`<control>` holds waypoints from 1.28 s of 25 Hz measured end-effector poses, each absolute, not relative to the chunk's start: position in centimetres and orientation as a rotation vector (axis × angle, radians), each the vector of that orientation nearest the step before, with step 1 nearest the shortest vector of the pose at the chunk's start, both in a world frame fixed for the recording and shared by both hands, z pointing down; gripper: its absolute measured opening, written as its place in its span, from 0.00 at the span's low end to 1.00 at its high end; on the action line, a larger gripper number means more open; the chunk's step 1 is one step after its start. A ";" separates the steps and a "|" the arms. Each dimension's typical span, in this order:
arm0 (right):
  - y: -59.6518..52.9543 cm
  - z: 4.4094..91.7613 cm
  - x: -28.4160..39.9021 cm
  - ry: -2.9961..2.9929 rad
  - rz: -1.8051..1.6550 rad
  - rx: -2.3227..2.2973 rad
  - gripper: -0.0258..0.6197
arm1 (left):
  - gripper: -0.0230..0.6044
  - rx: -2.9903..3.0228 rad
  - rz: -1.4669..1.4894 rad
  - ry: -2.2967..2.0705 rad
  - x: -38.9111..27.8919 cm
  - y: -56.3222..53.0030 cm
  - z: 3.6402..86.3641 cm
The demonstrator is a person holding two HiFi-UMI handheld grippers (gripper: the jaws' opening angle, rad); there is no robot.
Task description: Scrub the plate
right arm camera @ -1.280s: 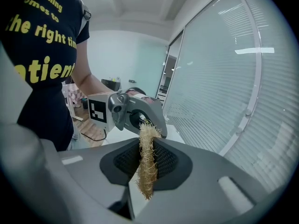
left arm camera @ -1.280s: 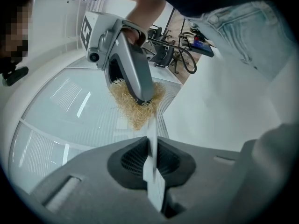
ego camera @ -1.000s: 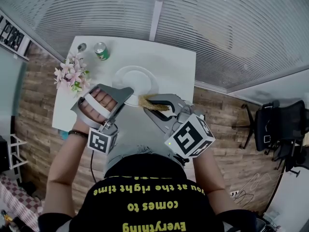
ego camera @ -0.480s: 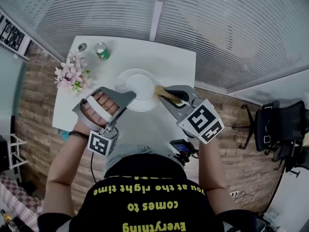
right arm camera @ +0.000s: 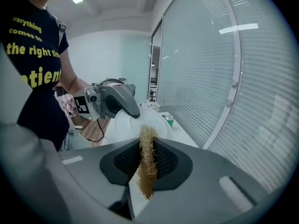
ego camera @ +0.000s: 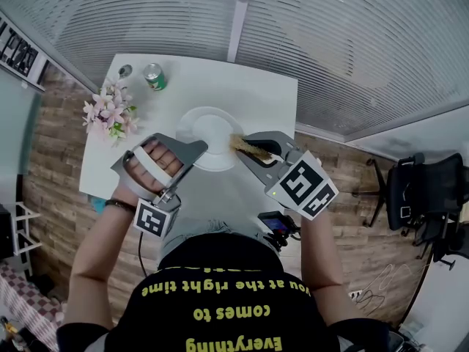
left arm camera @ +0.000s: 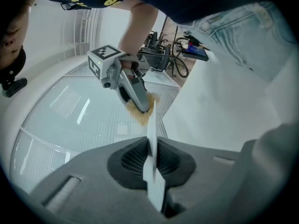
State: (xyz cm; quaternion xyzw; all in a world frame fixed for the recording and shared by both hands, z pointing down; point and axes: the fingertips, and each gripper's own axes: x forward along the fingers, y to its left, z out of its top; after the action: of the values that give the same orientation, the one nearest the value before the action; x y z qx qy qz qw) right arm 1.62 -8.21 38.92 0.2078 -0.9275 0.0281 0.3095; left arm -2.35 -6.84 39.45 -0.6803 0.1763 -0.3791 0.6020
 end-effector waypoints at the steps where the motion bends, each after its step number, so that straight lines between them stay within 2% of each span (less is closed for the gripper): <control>1: -7.9 38.7 1.3 -2.456 0.067 0.534 0.13 | 0.07 -1.579 -0.879 0.410 -2.3 -6.8 39.5; 18: -4.0 37.0 -3.4 -2.444 -0.143 0.264 0.13 | 0.07 -1.578 -0.898 0.386 -2.1 -6.9 40.1; 32: -8.1 38.8 0.0 -2.401 -0.029 0.413 0.13 | 0.07 -1.561 -0.844 0.362 -1.9 -6.0 39.9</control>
State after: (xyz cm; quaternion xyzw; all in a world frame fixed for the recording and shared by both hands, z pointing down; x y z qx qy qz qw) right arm 0.04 -8.06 38.82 0.1590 -0.9249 -0.0111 0.3452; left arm -1.87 -6.01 39.91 -0.6780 0.1571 -0.3668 0.6173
